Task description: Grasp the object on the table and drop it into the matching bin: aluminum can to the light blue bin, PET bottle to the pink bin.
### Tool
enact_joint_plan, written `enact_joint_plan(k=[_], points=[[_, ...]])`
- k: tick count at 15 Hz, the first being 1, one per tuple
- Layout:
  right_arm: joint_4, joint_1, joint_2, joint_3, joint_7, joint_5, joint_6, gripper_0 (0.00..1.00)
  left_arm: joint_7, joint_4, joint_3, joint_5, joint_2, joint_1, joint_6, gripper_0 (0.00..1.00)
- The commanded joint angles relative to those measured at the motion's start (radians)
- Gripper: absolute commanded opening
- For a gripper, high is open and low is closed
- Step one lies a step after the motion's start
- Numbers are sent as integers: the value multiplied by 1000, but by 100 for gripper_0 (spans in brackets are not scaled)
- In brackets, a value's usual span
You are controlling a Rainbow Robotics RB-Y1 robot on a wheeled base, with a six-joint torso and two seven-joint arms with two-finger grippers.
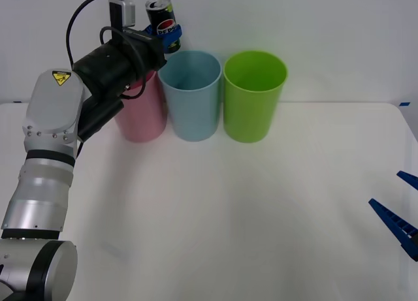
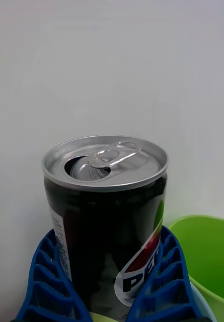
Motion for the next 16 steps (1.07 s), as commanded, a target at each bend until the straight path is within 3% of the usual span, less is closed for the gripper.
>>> enact_joint_plan(k=[1, 16], points=[[0, 0, 0, 0, 0, 0, 0, 100, -4, 71, -15, -8, 0, -54, 6, 0], [0, 0, 0, 0, 0, 0, 0, 100, -4, 103, -75, -25, -8, -87, 64, 2]])
